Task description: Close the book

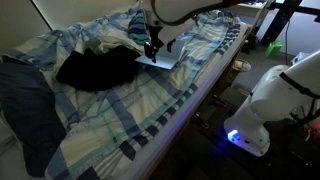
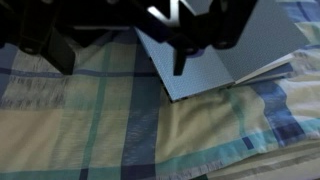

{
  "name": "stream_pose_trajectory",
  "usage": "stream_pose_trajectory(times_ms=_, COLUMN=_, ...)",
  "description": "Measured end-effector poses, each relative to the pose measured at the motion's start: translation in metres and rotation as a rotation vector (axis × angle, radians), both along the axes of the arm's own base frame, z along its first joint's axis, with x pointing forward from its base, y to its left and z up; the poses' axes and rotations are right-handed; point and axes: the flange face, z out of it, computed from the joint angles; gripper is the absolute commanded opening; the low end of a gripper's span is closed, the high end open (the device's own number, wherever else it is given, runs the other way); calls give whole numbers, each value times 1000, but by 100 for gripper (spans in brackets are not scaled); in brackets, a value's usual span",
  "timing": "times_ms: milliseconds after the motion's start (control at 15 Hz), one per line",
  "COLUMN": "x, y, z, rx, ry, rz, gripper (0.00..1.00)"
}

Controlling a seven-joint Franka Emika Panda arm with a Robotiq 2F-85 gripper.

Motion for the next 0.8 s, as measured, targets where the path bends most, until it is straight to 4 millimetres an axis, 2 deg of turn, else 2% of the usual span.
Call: stream_pose_trajectory(times_ms=800, x=-2, y=5, z=-1, rx=-1, ry=3, rz=13, gripper=100)
